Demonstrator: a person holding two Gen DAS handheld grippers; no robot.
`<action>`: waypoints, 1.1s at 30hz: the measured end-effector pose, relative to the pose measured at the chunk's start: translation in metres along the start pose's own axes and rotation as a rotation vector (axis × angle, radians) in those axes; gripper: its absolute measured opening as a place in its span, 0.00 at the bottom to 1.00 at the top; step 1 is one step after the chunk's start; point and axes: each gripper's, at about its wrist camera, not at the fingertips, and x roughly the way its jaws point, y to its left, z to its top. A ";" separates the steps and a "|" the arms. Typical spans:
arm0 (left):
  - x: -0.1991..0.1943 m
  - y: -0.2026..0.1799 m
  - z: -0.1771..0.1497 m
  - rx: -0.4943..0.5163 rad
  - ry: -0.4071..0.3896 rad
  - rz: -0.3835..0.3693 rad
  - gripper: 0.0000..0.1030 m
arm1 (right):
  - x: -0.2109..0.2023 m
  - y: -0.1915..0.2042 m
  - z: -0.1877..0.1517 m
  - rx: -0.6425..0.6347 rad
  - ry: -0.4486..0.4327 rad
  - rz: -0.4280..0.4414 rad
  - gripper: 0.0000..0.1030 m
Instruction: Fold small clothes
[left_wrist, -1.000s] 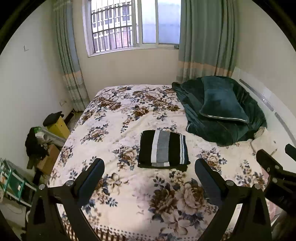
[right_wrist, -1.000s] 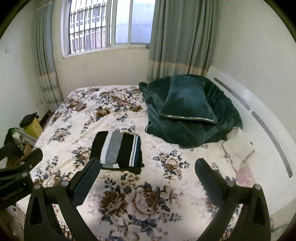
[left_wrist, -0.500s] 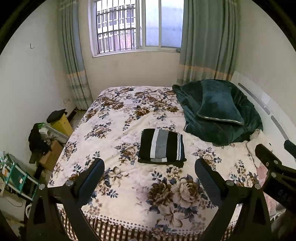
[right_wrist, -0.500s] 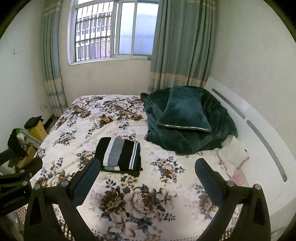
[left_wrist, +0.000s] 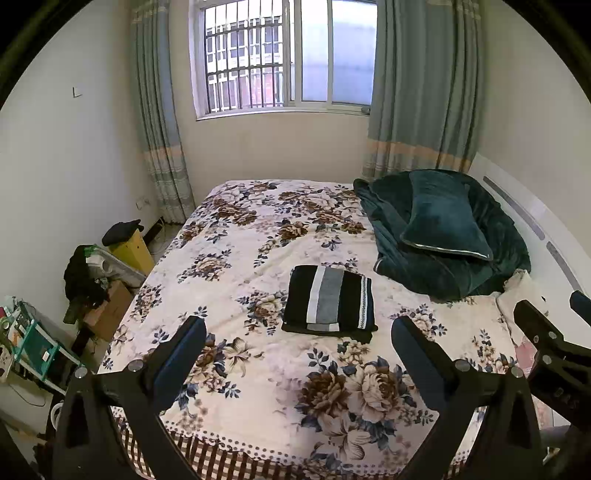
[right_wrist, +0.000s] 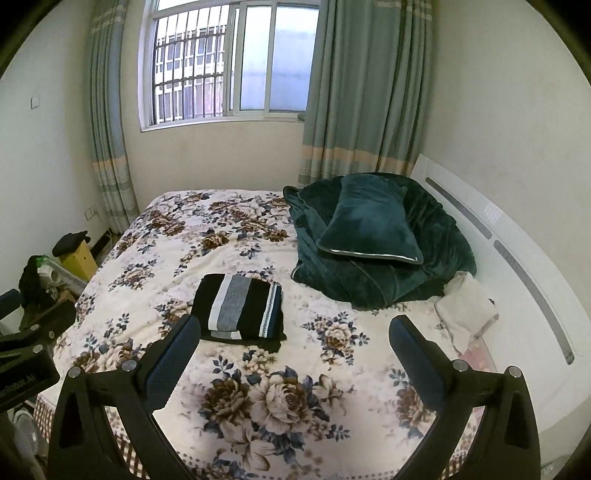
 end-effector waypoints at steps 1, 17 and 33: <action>-0.001 -0.001 0.000 -0.001 -0.001 0.000 1.00 | 0.000 0.000 -0.001 -0.002 -0.001 0.000 1.00; -0.005 0.000 -0.003 -0.004 0.005 0.018 1.00 | 0.000 -0.002 -0.007 -0.007 0.004 0.027 1.00; -0.006 0.000 -0.003 0.000 0.004 0.020 1.00 | -0.002 0.001 -0.009 -0.017 0.002 0.038 1.00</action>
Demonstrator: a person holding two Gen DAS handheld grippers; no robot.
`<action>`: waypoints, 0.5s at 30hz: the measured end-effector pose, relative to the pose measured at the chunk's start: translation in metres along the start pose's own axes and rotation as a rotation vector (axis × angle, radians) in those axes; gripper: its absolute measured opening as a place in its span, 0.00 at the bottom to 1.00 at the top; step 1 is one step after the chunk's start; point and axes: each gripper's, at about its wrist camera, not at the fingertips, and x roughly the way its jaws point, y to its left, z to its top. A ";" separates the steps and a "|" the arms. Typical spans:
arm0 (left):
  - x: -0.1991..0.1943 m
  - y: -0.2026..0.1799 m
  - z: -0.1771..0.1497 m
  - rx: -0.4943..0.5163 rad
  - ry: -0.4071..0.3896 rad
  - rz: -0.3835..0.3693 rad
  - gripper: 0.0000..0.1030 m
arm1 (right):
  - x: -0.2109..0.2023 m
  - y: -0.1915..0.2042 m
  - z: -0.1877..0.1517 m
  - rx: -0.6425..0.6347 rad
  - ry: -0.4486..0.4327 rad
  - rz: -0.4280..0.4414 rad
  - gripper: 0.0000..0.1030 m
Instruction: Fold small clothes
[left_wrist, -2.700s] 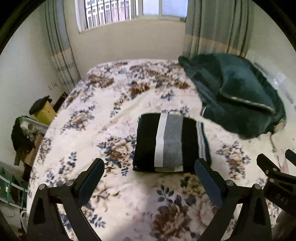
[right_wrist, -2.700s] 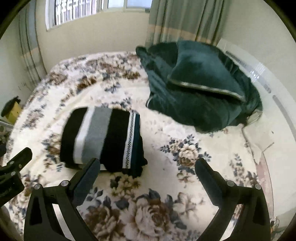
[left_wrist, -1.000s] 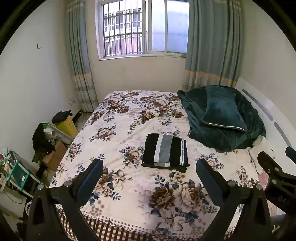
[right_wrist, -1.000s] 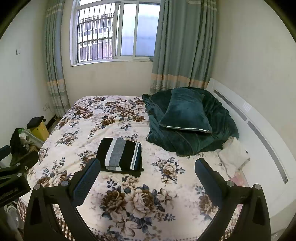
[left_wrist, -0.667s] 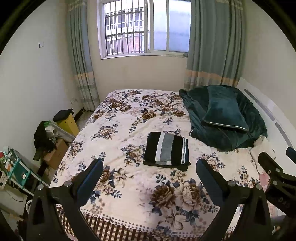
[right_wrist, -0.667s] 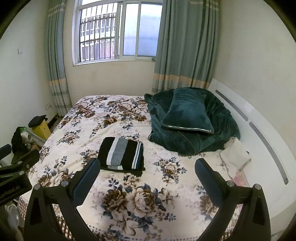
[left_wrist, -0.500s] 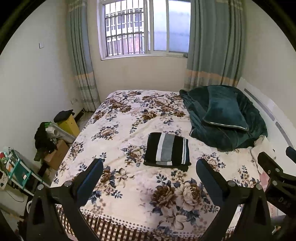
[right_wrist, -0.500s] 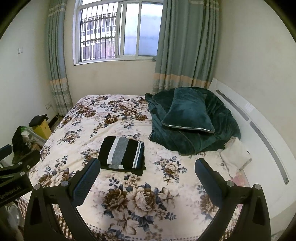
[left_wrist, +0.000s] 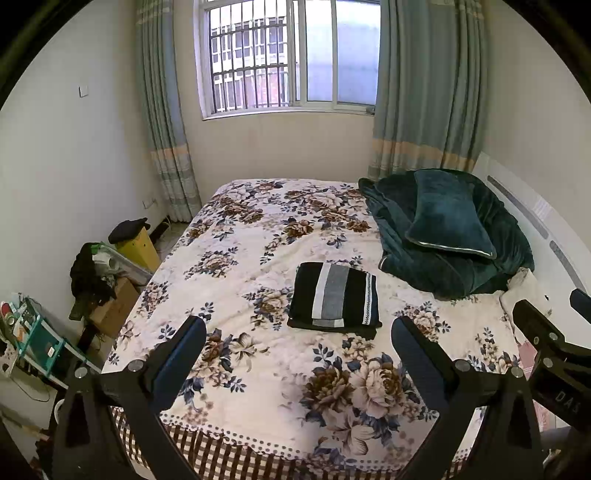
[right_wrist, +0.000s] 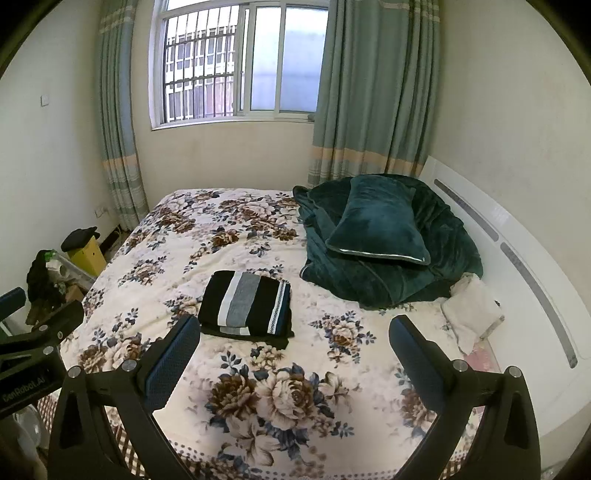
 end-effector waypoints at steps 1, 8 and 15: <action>0.000 0.001 0.000 0.000 0.001 0.001 1.00 | 0.001 0.000 0.000 -0.004 0.001 0.001 1.00; 0.000 0.000 0.000 -0.001 0.001 0.001 1.00 | 0.001 0.000 -0.001 -0.002 0.003 0.002 1.00; 0.000 0.000 -0.001 -0.005 0.001 0.000 1.00 | 0.000 0.001 -0.002 -0.001 0.000 -0.001 1.00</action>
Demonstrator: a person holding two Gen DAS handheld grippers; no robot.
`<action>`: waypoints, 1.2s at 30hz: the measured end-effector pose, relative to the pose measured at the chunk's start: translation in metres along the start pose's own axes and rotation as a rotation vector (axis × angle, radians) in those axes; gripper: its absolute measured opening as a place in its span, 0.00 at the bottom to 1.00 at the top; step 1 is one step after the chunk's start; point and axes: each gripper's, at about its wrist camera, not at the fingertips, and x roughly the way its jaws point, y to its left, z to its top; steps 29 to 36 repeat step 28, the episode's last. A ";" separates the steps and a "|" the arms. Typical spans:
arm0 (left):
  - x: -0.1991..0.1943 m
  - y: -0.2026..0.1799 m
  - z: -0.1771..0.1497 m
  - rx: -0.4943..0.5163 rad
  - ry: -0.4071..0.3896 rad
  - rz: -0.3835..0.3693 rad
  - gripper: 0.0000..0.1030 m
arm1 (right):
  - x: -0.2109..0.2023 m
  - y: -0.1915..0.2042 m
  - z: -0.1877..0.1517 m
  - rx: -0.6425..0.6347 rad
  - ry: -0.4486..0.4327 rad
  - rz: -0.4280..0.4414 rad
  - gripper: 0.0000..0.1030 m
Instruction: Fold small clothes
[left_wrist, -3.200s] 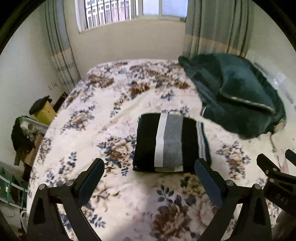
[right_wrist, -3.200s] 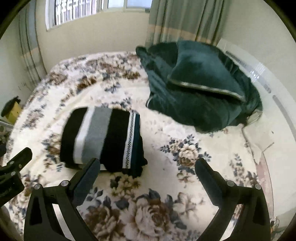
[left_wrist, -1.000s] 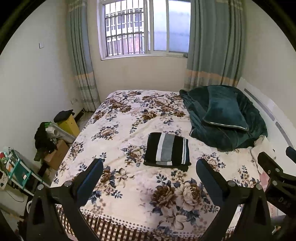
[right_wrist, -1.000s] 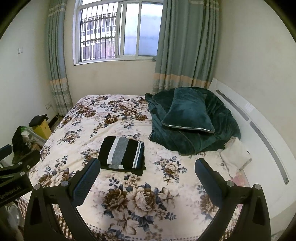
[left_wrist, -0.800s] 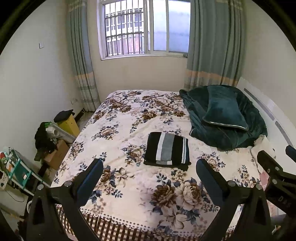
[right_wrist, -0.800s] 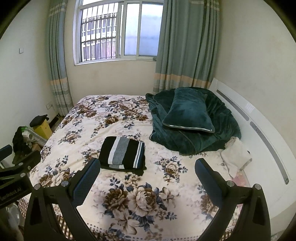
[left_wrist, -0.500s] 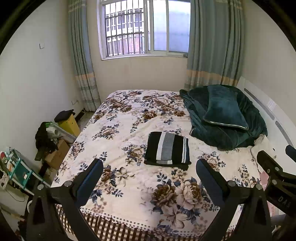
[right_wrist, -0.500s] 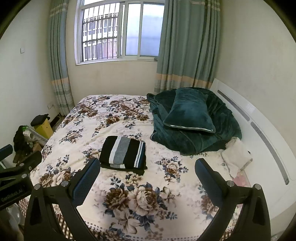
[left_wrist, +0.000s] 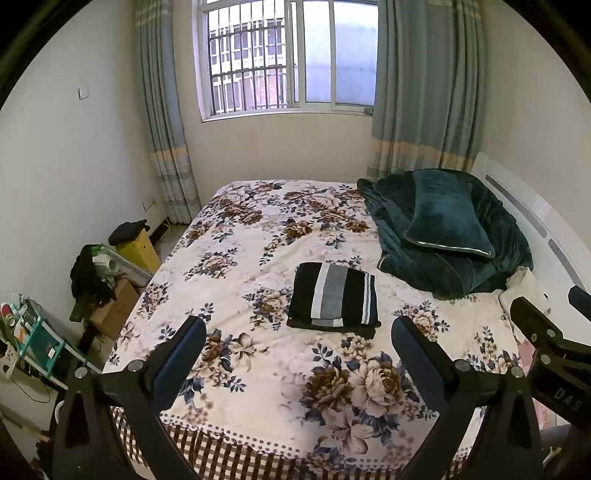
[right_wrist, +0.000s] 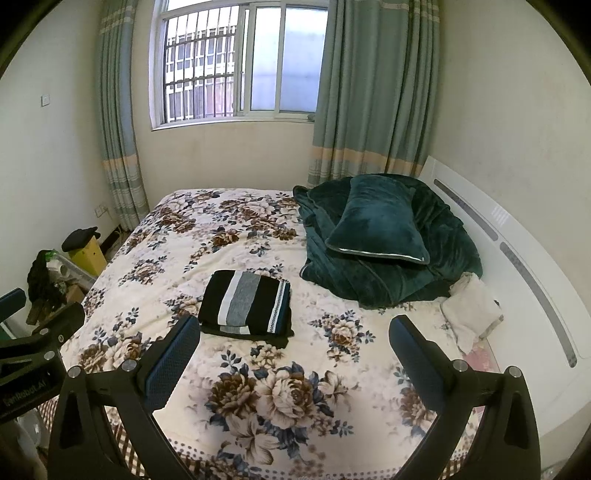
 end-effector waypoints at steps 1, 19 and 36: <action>0.000 0.000 0.000 0.003 0.000 0.001 1.00 | 0.000 0.000 0.000 0.000 0.000 0.000 1.00; -0.002 0.001 0.000 0.004 -0.002 0.001 1.00 | 0.000 0.001 0.001 0.002 -0.001 0.002 1.00; -0.005 0.002 0.002 0.009 -0.013 0.000 1.00 | -0.002 0.005 -0.001 0.005 -0.004 0.001 1.00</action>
